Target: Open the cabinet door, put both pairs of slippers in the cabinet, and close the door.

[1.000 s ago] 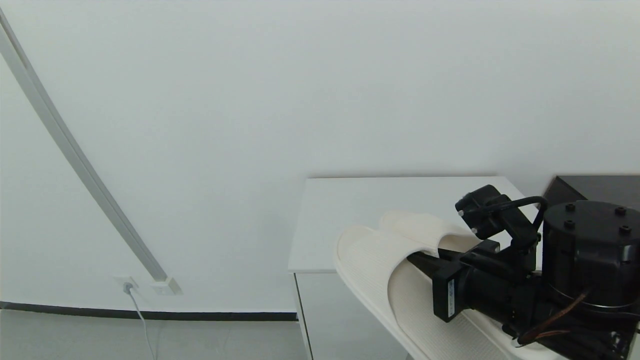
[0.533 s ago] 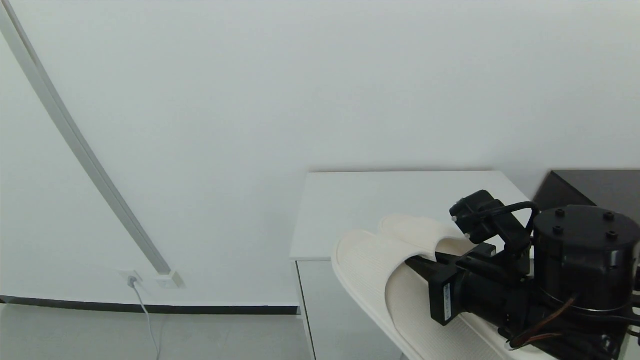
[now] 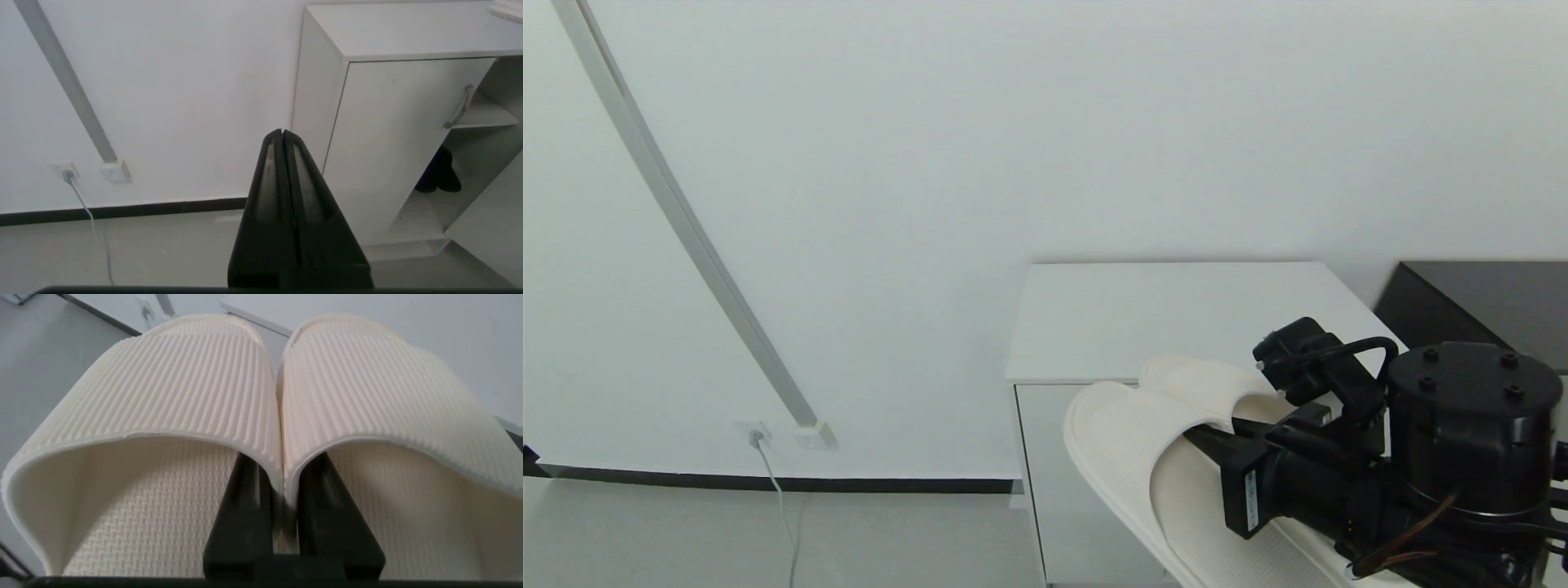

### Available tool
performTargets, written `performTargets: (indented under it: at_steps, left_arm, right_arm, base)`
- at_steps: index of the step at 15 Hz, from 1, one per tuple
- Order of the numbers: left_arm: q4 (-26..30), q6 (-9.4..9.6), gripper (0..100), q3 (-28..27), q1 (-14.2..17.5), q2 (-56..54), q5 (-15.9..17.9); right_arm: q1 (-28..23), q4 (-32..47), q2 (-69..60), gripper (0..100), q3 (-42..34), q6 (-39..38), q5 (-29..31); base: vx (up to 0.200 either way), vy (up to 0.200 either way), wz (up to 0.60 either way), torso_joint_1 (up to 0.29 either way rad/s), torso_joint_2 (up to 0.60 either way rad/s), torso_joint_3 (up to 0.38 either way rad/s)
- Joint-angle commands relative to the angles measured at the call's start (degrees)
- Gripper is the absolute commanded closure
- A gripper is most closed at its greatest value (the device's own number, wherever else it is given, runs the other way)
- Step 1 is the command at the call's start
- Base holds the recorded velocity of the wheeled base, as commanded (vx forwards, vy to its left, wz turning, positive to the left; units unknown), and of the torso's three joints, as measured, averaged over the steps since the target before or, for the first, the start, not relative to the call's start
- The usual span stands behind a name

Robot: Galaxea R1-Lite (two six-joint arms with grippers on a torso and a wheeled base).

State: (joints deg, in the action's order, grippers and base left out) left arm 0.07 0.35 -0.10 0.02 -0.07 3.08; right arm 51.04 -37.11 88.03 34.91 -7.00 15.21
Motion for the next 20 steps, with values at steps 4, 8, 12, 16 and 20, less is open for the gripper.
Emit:
performTargets:
  at_steps: [4,8,12,16,20]
  left_arm:
    - [0.0,0.0,100,0.0,0.1,0.1,0.0]
    - [0.0,0.0,100,0.0,0.0,0.1,0.0]
    - [0.0,0.09,100,0.0,0.1,0.1,-0.1]
    - [0.0,0.35,100,0.0,0.0,0.1,0.3]
    - [0.0,0.26,100,0.0,0.1,0.1,0.2]
  right_arm:
    - [0.3,-0.2,0.4,100,-0.3,0.1,-0.1]
    - [0.5,-0.2,0.4,100,-0.3,0.1,-0.1]
    - [0.5,-0.2,0.4,100,-0.3,0.2,0.0]
    - [0.5,-0.2,1.5,100,0.1,0.2,0.0]
    - [0.5,-0.6,1.5,100,-0.1,0.1,0.1]
  base:
    - [0.0,0.0,0.0,0.0,0.0,0.0]
    - [0.0,0.0,0.0,0.0,0.0,0.0]
    - [0.0,-0.1,0.0,-0.001,0.0,0.0]
    - [0.0,-0.2,0.0,0.006,0.0,0.002]
    - [0.0,-0.2,0.0,0.002,0.0,0.001]
